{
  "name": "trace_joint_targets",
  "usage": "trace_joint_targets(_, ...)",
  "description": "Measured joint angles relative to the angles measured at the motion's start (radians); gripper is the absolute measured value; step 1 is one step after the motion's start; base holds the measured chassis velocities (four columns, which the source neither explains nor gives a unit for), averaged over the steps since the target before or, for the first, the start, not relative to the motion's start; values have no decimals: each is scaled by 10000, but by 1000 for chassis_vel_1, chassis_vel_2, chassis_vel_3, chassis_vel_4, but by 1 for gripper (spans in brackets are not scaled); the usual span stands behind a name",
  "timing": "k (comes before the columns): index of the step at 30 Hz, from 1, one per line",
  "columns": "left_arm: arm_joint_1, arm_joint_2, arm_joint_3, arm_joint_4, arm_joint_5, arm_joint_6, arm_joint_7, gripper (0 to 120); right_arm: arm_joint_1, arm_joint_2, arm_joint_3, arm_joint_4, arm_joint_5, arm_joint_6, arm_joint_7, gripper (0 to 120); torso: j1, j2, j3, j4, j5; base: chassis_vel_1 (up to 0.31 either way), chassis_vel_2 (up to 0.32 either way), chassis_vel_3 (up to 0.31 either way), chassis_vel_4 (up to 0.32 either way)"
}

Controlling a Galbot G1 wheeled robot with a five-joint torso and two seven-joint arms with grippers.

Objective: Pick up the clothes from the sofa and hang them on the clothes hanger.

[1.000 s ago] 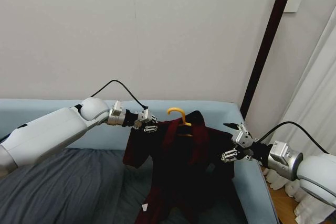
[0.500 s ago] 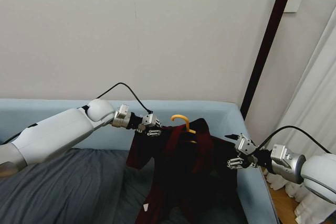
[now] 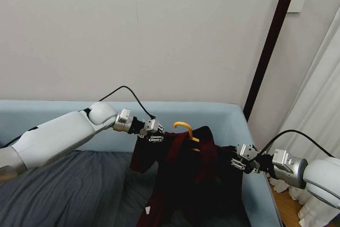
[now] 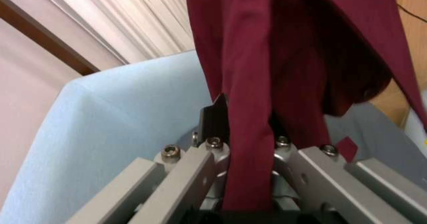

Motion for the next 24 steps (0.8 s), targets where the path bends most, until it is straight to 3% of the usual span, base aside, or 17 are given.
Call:
trace_joint_targets(13,-60,67,-10,-75,17,37,79,3,-79,-61,-7,31,-19,265,-280,8,0,0,0,-1,1,0,0,0,0)
trace_joint_targets(24,-321,358,-85,108,63,-178,0,41,-88,-245,117,-7,429,467,-372,8,0,0,0,-1,1,0,0,0,0)
